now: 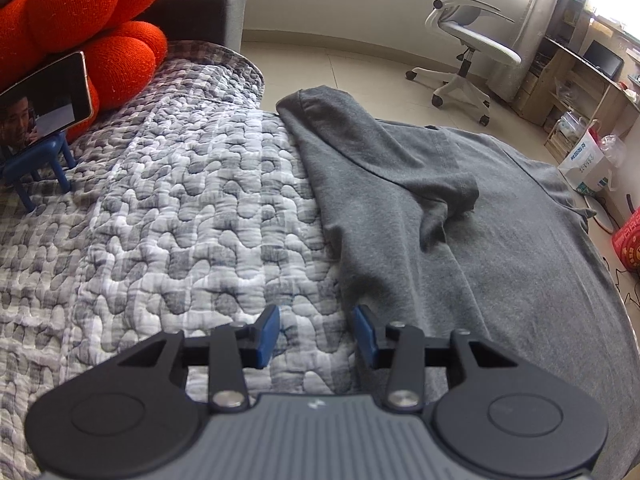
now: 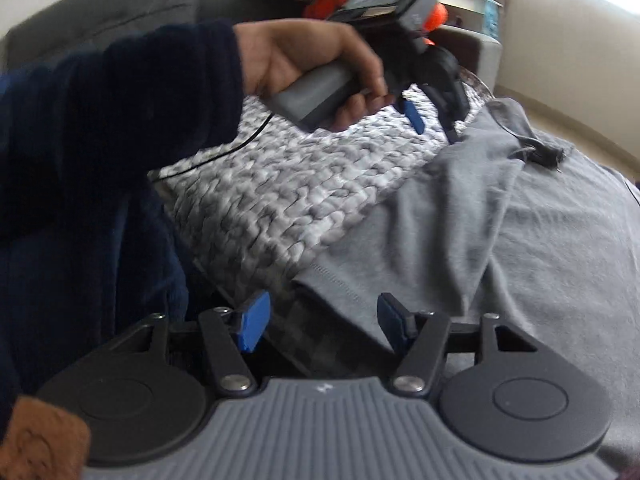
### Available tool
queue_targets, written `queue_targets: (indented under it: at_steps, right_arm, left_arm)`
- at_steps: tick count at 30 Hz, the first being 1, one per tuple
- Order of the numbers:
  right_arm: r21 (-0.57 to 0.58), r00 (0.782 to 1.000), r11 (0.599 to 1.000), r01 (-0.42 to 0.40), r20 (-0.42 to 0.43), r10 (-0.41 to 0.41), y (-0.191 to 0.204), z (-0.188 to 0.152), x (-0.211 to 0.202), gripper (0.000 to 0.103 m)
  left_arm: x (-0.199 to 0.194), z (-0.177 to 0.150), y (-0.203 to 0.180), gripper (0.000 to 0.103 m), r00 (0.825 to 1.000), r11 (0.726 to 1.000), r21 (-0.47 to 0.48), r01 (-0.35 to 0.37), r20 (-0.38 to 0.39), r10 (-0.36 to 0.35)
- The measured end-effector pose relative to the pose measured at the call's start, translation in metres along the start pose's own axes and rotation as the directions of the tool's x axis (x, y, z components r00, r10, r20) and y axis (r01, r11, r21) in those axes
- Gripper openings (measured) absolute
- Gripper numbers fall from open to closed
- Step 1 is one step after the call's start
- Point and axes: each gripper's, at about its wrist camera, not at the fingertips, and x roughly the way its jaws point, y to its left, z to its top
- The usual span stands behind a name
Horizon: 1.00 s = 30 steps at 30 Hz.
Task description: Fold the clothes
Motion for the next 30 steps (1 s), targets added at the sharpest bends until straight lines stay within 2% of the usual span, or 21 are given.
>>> queue_targets:
  at_steps: [2,3,5,7,10,13,17,18,19,20,21,24,27,30]
  right_arm:
    - [-0.017,1.0,1.0,0.016,-0.026,-0.016,0.01,-0.003,0.006,0.04]
    - [0.018,0.999,1.0,0.016,-0.039,-0.015,0.01,-0.004,0.009,0.031]
    - [0.122,0.999,0.992,0.011,-0.037,-0.007,0.004,-0.006,0.011,0.031]
    - [0.173,0.999,0.984,0.041,-0.011,-0.04,-0.002,-0.006,0.014,0.032]
    - [0.149,0.995,0.985,0.087,0.034,-0.093,0.002,-0.002,0.021,0.039]
    - [0.13,0.991,0.986,0.108,0.069,-0.117,0.01,0.002,0.027,0.039]
    - [0.146,0.972,0.969,0.201,0.094,-0.215,0.017,0.002,0.039,0.039]
    - [0.16,0.966,0.963,0.219,0.103,-0.236,0.017,0.001,0.04,0.038]
    - [0.182,0.962,0.957,0.227,0.114,-0.249,0.016,0.002,0.04,0.033]
    - [0.209,0.959,0.952,0.225,0.124,-0.254,0.015,0.002,0.04,0.022]
    - [0.233,0.958,0.95,0.208,0.145,-0.246,0.013,0.001,0.037,0.005]
    - [0.261,0.951,0.954,0.148,0.227,-0.209,0.015,-0.002,0.022,0.005]
    - [0.248,0.956,0.959,0.137,0.221,-0.194,0.015,-0.005,0.02,0.006]
    - [0.282,0.966,0.954,0.101,0.203,-0.162,0.009,-0.01,0.026,0.006]
  left_arm:
    - [-0.002,-0.003,0.003,0.042,1.0,1.0,0.007,-0.014,0.001,0.013]
    - [-0.003,-0.004,0.005,0.042,1.0,1.0,0.006,-0.017,0.002,0.017]
    - [-0.005,-0.005,0.009,0.043,1.0,1.0,-0.001,-0.018,0.005,0.018]
    - [-0.006,-0.006,0.008,0.043,1.0,1.0,0.005,-0.013,0.003,0.013]
    - [-0.007,-0.008,0.007,0.043,1.0,1.0,0.014,-0.008,0.002,0.008]
    - [-0.008,-0.009,0.004,0.043,1.0,1.0,0.026,-0.009,0.005,0.009]
    - [-0.008,-0.009,0.006,0.043,1.0,1.0,0.023,-0.014,0.005,0.014]
    - [-0.008,-0.009,0.006,0.043,1.0,1.0,0.024,-0.015,0.005,0.015]
    - [-0.008,-0.009,0.006,0.043,1.0,1.0,0.024,-0.016,0.005,0.015]
    - [-0.009,-0.009,0.007,0.043,1.0,1.0,0.022,-0.015,0.007,0.015]
    - [-0.01,-0.009,0.008,0.043,1.0,1.0,0.021,-0.015,0.009,0.015]
    - [-0.012,-0.008,0.011,0.043,1.0,1.0,0.011,-0.015,0.016,0.015]
    - [-0.012,-0.008,0.013,0.043,1.0,1.0,0.008,-0.023,0.013,0.023]
    - [-0.01,-0.008,0.012,0.043,0.999,0.999,0.015,-0.035,0.007,0.035]
